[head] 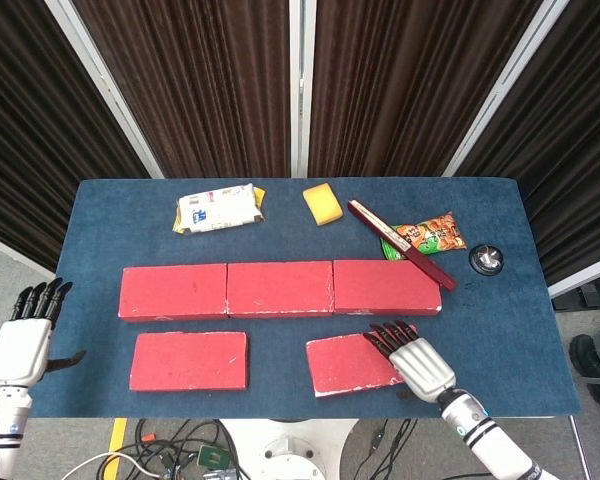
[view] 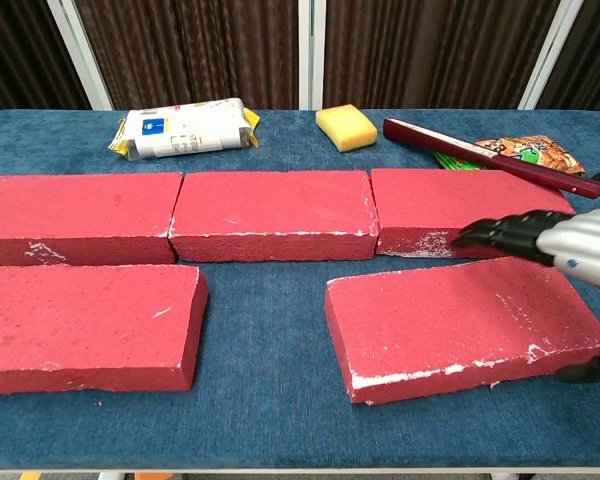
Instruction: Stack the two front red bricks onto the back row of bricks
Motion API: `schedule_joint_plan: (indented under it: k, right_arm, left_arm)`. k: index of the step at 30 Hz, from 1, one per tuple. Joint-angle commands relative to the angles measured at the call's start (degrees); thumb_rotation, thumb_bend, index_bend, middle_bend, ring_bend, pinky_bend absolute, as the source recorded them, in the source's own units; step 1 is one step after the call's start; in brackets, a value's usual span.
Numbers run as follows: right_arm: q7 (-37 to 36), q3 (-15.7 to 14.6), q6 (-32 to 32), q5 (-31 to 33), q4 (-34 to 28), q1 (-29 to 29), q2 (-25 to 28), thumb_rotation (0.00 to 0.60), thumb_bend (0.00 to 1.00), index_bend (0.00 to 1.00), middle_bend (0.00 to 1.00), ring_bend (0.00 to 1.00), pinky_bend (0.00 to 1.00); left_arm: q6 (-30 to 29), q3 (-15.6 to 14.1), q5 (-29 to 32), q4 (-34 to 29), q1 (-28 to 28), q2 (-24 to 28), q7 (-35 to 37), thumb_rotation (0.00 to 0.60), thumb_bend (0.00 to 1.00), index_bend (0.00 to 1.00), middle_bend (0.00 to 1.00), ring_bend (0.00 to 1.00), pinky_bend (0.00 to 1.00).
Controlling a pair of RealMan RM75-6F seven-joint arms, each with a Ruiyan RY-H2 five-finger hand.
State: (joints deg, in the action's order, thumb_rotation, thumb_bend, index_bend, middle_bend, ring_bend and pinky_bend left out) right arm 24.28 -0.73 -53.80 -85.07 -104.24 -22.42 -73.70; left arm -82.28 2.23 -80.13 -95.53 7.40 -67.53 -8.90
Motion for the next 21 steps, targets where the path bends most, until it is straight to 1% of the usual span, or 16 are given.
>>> schedule_joint_plan:
  k: [1, 12, 17, 21]
  right_arm:
    - [1.85, 0.29, 1.19, 2.27, 0.91, -1.11, -2.55, 0.6, 0.0, 0.0, 0.0, 0.0, 0.0]
    - [3.87, 1.64, 2.94, 7.89, 3.1, -4.04, -7.16, 0.6, 0.0, 0.0, 0.0, 0.0, 0.0]
    - [3.06, 2.52, 4.21, 10.64, 3.43, -5.62, -7.96, 0.6, 0.0, 0.0, 0.0, 0.0, 0.0]
    - [3.04, 2.65, 4.85, 12.16, 3.67, -6.78, -8.44, 0.6, 0.0, 0.0, 0.0, 0.0, 0.0]
  left_arm:
    - [0.15, -0.01, 0.04, 0.21, -0.09, 0.11, 0.43, 0.6, 0.0, 0.07, 0.01, 0.0, 0.0]
    - [0.61, 0.05, -0.04, 1.3, -0.35, 0.46, 2.21, 0.6, 0.0, 0.07, 0.01, 0.0, 0.0]
    - [1.27, 0.0, 0.14, 1.34, -0.31, 0.7, 2.85, 0.6, 0.0, 0.07, 0.01, 0.0, 0.0]
    - [1.94, -0.12, 0.39, 1.2, -0.27, 1.16, 3.04, 0.6, 0.0, 0.07, 0.01, 0.0, 0.0]
